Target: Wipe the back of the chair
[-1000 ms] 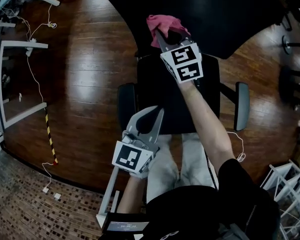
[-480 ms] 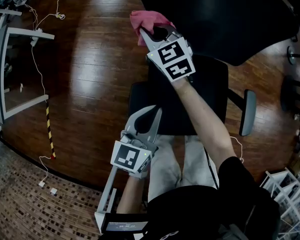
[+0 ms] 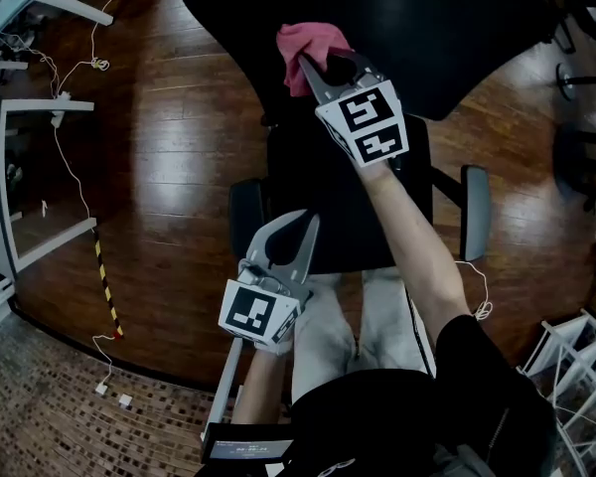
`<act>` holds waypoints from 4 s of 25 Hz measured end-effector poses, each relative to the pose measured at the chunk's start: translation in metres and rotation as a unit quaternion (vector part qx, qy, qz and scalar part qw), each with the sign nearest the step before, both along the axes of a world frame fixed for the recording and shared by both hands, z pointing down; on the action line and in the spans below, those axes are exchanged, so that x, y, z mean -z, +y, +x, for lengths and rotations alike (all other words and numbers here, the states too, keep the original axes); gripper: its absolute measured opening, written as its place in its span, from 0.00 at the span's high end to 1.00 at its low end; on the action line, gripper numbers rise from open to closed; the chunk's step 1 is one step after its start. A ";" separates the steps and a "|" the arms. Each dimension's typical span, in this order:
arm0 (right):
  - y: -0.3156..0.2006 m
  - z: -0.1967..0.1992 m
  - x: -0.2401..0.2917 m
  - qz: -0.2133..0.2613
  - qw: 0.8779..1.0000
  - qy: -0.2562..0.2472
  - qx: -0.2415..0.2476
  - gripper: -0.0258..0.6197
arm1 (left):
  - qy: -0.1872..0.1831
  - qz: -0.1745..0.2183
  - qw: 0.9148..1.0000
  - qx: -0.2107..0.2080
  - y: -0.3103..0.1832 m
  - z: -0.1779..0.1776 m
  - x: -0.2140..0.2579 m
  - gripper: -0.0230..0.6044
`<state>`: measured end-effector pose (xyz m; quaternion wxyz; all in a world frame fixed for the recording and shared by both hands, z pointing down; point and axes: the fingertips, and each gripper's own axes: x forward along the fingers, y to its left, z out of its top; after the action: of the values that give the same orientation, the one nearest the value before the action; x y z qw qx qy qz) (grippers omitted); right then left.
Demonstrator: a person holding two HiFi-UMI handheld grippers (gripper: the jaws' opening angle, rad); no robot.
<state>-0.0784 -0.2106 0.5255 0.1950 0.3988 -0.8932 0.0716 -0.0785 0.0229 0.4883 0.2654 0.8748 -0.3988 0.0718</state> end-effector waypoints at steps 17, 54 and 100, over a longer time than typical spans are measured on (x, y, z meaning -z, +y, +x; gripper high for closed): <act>-0.009 0.259 0.007 -0.006 0.987 0.017 -0.162 0.90 | -0.003 0.002 0.998 -0.067 -0.002 0.123 0.004 0.98; -0.014 -0.030 0.045 0.031 0.998 0.061 -0.002 0.90 | 0.014 0.013 0.998 0.059 0.028 -0.040 0.011 0.98; -0.041 0.316 0.087 0.012 0.981 0.044 -0.190 0.90 | 0.007 0.045 0.994 -0.100 -0.010 0.158 0.046 0.98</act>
<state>0.2377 -0.2512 0.4386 0.2126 0.5661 -0.7926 0.0789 0.0799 0.0125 0.4419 0.2197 0.9220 -0.3102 0.0738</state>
